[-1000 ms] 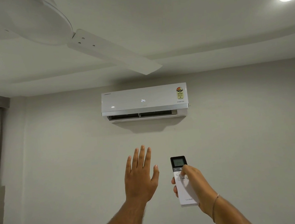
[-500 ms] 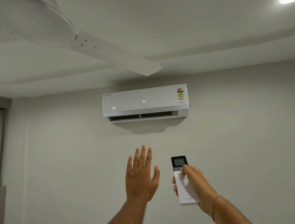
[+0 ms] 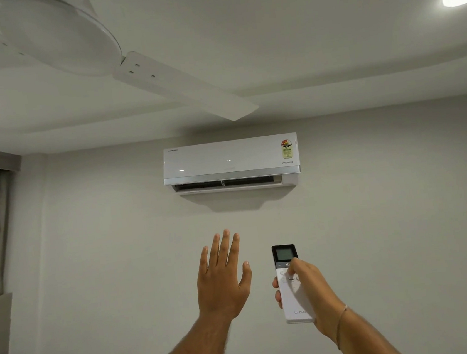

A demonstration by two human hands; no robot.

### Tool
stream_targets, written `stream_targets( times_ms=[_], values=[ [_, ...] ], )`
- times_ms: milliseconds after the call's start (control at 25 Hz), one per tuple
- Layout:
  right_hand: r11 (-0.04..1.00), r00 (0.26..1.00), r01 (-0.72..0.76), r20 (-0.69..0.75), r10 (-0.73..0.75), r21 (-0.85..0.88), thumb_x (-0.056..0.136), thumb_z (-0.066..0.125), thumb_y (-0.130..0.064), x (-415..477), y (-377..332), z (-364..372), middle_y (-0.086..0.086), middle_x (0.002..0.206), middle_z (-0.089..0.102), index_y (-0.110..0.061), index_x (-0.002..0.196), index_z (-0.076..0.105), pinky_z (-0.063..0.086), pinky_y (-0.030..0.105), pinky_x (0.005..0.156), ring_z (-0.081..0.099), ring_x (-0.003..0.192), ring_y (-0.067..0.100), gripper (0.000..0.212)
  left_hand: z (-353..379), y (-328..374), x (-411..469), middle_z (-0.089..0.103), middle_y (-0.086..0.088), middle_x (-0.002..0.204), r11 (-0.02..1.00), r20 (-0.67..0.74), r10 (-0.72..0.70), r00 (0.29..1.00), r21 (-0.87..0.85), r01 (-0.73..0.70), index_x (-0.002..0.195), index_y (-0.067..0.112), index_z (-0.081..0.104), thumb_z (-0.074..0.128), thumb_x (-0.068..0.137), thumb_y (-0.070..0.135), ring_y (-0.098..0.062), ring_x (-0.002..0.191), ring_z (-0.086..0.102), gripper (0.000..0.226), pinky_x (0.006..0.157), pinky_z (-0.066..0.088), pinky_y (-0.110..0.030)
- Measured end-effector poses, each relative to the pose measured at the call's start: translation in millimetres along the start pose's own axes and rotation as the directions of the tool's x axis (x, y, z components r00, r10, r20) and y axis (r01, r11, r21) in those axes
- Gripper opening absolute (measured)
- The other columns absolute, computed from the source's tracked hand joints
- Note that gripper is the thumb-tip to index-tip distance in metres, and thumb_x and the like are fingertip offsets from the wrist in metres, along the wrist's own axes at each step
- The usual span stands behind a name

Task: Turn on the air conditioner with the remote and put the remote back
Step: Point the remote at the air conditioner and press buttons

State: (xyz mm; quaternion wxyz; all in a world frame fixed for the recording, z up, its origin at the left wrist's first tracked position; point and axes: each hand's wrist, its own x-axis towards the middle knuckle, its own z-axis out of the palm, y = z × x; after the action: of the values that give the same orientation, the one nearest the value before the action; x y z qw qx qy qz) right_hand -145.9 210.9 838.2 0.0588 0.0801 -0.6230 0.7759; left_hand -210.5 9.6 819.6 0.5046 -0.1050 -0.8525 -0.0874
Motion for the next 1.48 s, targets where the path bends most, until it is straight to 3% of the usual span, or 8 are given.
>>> stream_targets(
  times_ms=[240,480,640,1120,1320,1400,1480],
  values=[
    [1.000,1.000,0.004,0.009,-0.004,-0.003,0.097,0.048,-0.012,-1.6,-1.1,-1.0,0.020,0.078,0.075,0.006,0.133,0.058,0.059,0.033,0.052,0.068,0.053,0.031,0.041,1.2,-1.1,0.8,0.003,0.003,0.178,1.000,-0.005,-0.003,1.000,-0.003,0.003,0.169,0.030,0.008,0.018,0.103,0.056,-0.018,0.164,-0.003,0.071,0.134,0.007,-0.048],
    [1.000,1.000,-0.001,0.002,0.001,-0.015,0.099,0.049,-0.012,-2.2,-1.7,0.2,0.020,0.077,0.076,0.006,0.132,0.059,0.059,0.032,0.051,0.069,0.051,0.030,0.039,-0.7,-0.6,2.5,0.005,0.002,0.178,1.000,-0.005,-0.006,1.000,-0.012,0.006,0.169,0.029,0.011,0.027,0.105,0.053,-0.019,0.164,0.000,0.070,0.134,0.009,-0.050],
    [1.000,1.000,0.005,0.005,-0.005,-0.006,0.100,0.048,-0.012,-3.4,-2.8,0.7,0.020,0.077,0.076,0.004,0.132,0.058,0.060,0.034,0.051,0.069,0.051,0.031,0.037,-2.3,-0.4,1.8,0.003,0.003,0.178,1.000,-0.013,-0.016,1.000,-0.010,0.015,0.168,0.030,0.008,0.017,0.103,0.055,-0.018,0.164,-0.002,0.071,0.134,0.007,-0.048],
    [1.000,1.000,0.006,0.006,-0.006,-0.015,0.104,0.048,-0.017,-3.5,-6.6,1.8,0.019,0.077,0.077,0.001,0.127,0.059,0.060,0.033,0.053,0.069,0.052,0.031,0.031,-3.3,-2.3,4.4,0.005,0.003,0.178,1.000,-0.010,-0.020,1.000,-0.008,0.020,0.168,0.031,0.010,0.025,0.105,0.054,-0.018,0.164,-0.001,0.070,0.133,0.004,-0.046],
    [0.994,0.998,0.066,-0.010,-0.067,-0.088,0.102,0.069,-0.027,-6.6,-9.7,5.2,0.019,0.086,0.077,-0.008,0.118,0.063,0.061,0.033,0.053,0.071,0.055,0.030,0.025,-6.7,-0.9,7.4,0.002,0.003,0.177,1.000,0.003,-0.018,1.000,-0.010,0.018,0.168,0.031,0.009,0.029,0.105,0.054,-0.019,0.164,-0.002,0.070,0.133,0.002,-0.047],
    [0.978,0.993,0.098,-0.041,-0.107,-0.183,0.093,0.082,-0.025,-6.5,-8.3,6.8,0.018,0.095,0.076,-0.014,0.119,0.064,0.061,0.032,0.055,0.073,0.056,0.028,0.033,-7.0,-0.3,6.8,0.001,0.003,0.177,1.000,0.009,-0.018,1.000,-0.014,0.018,0.168,0.031,0.008,0.024,0.105,0.056,-0.019,0.164,-0.002,0.070,0.133,0.003,-0.047],
    [0.964,0.991,0.105,-0.051,-0.121,-0.243,0.090,0.083,-0.018,-6.4,-4.7,8.1,0.017,0.099,0.074,-0.015,0.120,0.063,0.061,0.030,0.055,0.074,0.057,0.028,0.037,-5.5,-0.1,3.3,0.003,0.003,0.177,1.000,0.009,-0.016,1.000,-0.016,0.016,0.168,0.030,0.008,0.019,0.103,0.057,-0.019,0.164,-0.001,0.071,0.134,0.006,-0.049]
  ],
)
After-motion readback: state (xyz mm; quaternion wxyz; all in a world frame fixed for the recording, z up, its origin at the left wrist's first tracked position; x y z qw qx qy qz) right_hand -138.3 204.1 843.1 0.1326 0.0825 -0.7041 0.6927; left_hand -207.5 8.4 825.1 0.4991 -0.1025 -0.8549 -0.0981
